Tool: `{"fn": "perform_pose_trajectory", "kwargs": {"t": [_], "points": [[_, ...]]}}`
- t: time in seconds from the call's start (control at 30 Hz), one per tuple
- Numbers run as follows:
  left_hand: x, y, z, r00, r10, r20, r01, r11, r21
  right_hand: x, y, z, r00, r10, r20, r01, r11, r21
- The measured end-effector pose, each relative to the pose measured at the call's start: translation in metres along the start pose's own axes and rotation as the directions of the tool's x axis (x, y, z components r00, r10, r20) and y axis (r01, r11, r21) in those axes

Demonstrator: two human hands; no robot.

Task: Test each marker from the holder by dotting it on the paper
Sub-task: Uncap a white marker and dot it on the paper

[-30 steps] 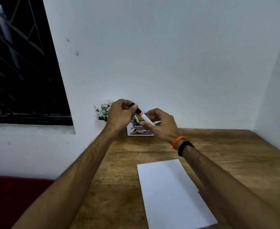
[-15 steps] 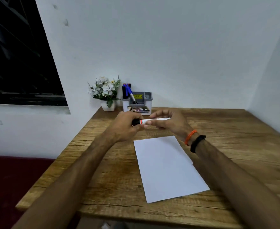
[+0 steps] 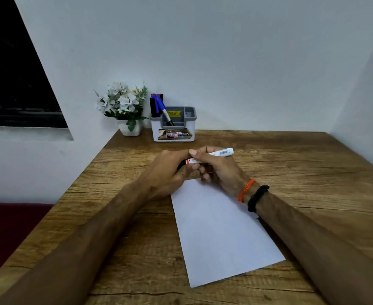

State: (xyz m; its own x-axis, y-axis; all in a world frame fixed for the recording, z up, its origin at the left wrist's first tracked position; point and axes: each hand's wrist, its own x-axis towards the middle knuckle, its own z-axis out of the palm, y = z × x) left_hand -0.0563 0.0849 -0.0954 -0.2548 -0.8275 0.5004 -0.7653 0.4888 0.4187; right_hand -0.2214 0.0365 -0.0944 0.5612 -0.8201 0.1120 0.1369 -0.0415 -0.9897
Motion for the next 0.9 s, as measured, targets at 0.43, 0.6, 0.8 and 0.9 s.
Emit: {"fn": "perform_pose_trajectory", "kwargs": {"t": [0.43, 0.6, 0.8, 0.9], "points": [[-0.003, -0.001, 0.000, 0.999, 0.011, 0.046, -0.005, 0.992, -0.128, 0.001, 0.000, -0.003, 0.998, 0.006, 0.057, -0.014, 0.990, 0.138], [-0.004, -0.001, -0.003, 0.998, -0.020, 0.059, 0.030, 0.984, -0.176, -0.002, -0.003, -0.007, 0.997, -0.051, 0.065, 0.046, 0.996, 0.073], [-0.006, -0.005, -0.013, 0.949, -0.239, 0.205, 0.279, 0.940, -0.195, -0.004, -0.004, -0.006, 0.998, -0.038, -0.049, 0.046, 0.986, 0.162], [-0.010, -0.008, -0.018, 0.922, -0.217, 0.319, 0.293, 0.933, -0.211, -0.008, -0.003, -0.004, 0.987, 0.022, -0.159, 0.022, 0.963, 0.268]]}}
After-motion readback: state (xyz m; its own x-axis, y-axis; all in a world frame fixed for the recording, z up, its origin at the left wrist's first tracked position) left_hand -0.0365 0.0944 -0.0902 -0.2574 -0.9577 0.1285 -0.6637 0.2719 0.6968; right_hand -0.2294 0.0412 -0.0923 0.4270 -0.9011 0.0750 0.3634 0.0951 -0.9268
